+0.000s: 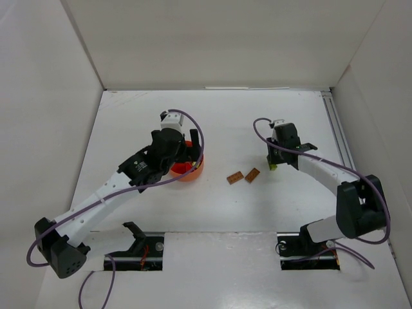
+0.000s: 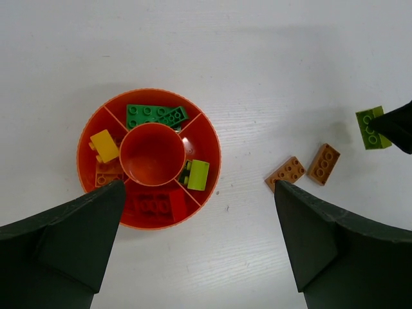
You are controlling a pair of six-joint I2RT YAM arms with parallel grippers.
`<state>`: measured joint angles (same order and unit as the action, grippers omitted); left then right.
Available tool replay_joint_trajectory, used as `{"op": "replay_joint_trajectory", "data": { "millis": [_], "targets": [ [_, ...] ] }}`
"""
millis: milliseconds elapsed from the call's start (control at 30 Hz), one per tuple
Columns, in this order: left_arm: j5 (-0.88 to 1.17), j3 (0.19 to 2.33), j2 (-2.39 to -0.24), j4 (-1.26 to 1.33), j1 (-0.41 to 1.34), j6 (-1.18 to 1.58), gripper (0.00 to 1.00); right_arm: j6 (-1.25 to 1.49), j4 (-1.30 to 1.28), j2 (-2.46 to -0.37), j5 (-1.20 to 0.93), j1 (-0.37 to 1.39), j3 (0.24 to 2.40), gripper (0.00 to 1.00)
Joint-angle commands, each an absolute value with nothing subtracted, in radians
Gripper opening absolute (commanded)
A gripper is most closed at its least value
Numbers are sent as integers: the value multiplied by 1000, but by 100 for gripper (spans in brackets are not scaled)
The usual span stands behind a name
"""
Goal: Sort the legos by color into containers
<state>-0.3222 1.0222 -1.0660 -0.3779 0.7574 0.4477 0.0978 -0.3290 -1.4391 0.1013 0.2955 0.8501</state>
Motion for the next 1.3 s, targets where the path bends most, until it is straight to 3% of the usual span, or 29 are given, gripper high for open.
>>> {"op": "replay_joint_trajectory", "data": {
  "millis": [0,167,267,733,1267],
  "targets": [
    [-385,1017,-1022,-393,759,463,100,9,-279,-1358,19,377,946,10],
    [-455,1017,-983,-403,739,547,100,17,-192,-1377,-205,506,1043,10],
    [-480,1006,-945,-416,710,598,100,77,-138,-1440,-216,610,1117,10],
    [-503,957,-853,-515,710,660,100,415,12,-1637,-42,839,1284,14],
    [-494,928,-793,-515,710,660,100,554,-9,-1658,170,870,1253,17]
  ]
}}
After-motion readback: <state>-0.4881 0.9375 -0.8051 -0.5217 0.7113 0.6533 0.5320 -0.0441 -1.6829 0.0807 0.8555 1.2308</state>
